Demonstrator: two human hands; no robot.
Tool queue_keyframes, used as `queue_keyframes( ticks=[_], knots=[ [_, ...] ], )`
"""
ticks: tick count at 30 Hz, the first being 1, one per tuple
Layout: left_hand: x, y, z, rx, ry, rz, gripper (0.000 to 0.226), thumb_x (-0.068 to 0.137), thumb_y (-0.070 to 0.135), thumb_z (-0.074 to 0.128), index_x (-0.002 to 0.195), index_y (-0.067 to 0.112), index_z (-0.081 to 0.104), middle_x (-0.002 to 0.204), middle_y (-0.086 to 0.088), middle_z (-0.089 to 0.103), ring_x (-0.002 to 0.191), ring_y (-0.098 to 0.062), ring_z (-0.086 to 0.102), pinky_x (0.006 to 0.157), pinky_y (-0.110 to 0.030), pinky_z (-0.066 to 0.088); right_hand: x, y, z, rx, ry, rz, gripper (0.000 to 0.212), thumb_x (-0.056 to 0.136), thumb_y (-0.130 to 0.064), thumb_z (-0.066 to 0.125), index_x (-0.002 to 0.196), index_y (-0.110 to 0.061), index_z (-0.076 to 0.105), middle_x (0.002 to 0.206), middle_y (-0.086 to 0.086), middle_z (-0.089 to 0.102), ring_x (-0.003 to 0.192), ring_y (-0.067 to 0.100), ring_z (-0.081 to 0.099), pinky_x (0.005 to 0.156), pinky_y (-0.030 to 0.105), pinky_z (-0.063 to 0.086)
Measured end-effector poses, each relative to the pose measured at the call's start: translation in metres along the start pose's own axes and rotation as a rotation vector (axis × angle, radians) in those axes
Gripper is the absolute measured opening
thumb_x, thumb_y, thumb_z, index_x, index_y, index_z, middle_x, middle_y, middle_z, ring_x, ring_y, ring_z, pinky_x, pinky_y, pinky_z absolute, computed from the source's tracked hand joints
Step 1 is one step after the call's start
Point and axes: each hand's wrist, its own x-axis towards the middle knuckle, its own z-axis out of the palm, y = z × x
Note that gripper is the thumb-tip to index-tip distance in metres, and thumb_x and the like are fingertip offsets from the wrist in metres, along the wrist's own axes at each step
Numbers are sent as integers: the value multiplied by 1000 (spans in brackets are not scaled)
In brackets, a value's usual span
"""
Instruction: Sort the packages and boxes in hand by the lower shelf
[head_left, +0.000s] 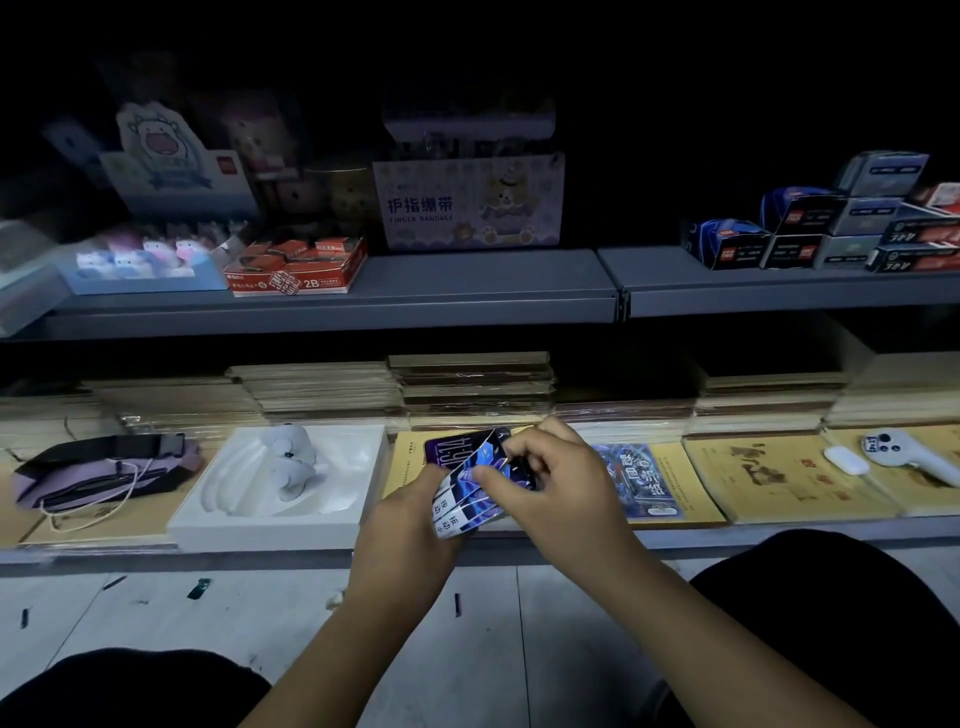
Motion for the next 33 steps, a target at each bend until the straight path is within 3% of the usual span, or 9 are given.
queue_keyframes(
  ticks=[8,11,14,16,18,22,24,28,33],
  knots=[
    [0,-2,-2,-63,-27,-68,45,82,39,81,118,40,54,99,20,70,84,-6,64,69,-28,57,14,-2,-21,222,268,-15,25,90,-7,71,70,-14,58,70,-3,41,60,7,38,57,26,33],
    [0,-2,-3,-118,-25,-86,44,82,37,80,118,42,55,96,22,70,83,-4,65,71,-30,58,12,-3,-29,374,217,41,19,96,-16,67,78,-18,60,60,9,44,56,16,41,53,38,35],
    [1,-3,-1,-140,-8,-86,43,81,35,81,115,40,56,95,19,72,82,-4,66,71,-33,59,8,-4,-19,395,117,78,14,95,-24,70,84,-15,66,67,20,59,58,21,50,53,48,44],
    [2,-2,0,-154,-4,-76,43,81,33,82,114,40,56,97,18,73,82,-4,67,71,-33,60,5,-2,-11,345,43,122,24,90,-31,74,81,-11,66,61,14,57,57,16,48,52,38,40],
    [2,0,-1,-164,1,-71,42,81,32,83,110,41,55,96,19,72,83,-3,68,70,-29,59,5,-1,-7,295,23,136,26,91,-24,75,75,-7,64,52,2,49,52,12,42,52,30,35],
    [3,-4,-4,-228,3,-138,44,79,28,85,107,41,53,92,21,69,81,1,65,65,-20,56,10,-3,-16,343,134,138,18,95,-19,71,83,-6,66,60,11,64,52,28,55,51,38,46],
    [4,-7,-6,-310,13,-197,45,74,24,89,106,34,59,92,15,71,81,-2,66,58,-12,52,14,-6,-25,451,217,188,16,96,-14,68,86,-2,65,57,12,61,45,18,51,47,30,40],
    [7,-12,-9,-545,0,-281,40,73,7,88,104,20,66,90,5,77,75,-10,73,52,-16,54,18,-9,-40,602,359,210,31,99,-10,63,89,14,48,55,22,55,43,24,50,45,31,37],
    [8,-8,-11,-639,-25,-256,46,72,16,91,110,25,65,98,12,78,88,-8,75,65,-20,58,14,-11,-45,532,399,162,26,101,-12,61,84,6,52,49,6,56,47,28,54,43,32,43]
  ],
)
